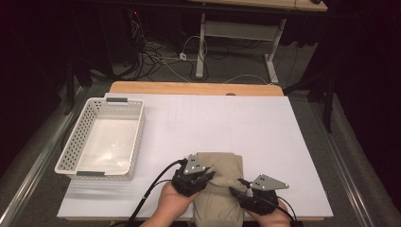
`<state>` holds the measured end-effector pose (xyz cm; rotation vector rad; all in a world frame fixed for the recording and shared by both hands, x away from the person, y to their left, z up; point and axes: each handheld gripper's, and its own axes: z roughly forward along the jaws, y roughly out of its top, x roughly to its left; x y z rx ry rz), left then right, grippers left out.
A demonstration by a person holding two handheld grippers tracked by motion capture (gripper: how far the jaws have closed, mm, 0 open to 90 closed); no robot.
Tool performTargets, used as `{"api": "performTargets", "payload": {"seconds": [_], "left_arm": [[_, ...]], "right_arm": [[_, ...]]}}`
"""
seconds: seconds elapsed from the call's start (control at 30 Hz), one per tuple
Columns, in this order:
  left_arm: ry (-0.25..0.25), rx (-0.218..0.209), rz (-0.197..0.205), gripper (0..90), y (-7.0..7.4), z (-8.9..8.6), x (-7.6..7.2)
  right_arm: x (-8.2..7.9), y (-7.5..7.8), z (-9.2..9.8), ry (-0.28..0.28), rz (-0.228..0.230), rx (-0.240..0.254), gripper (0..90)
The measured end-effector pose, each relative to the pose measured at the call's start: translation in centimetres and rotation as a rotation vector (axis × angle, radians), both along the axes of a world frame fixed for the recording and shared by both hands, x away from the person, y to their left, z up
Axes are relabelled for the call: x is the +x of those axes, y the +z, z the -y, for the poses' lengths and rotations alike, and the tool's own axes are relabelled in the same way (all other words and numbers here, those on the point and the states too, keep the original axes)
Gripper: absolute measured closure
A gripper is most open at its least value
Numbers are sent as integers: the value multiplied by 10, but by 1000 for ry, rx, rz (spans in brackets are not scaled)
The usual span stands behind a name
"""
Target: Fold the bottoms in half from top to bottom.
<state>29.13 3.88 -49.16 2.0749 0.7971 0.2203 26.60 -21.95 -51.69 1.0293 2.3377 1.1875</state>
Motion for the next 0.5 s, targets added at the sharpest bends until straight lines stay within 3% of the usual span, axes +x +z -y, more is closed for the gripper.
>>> {"api": "performTargets", "payload": {"seconds": [0.2, 0.3, 0.5], "left_arm": [[-31, 9, -22, 730, -6, -9, -17], [-50, -8, -54, 665, -7, -17, -29], [-77, -14, -60, 582, -8, -24, -45]], "right_arm": [[-7, 3, 1, 12, -1, 3, 502], [-16, 3, 3, 16, -11, -2, 499], [-36, 5, 14, 9, -13, -12, 489]]}}
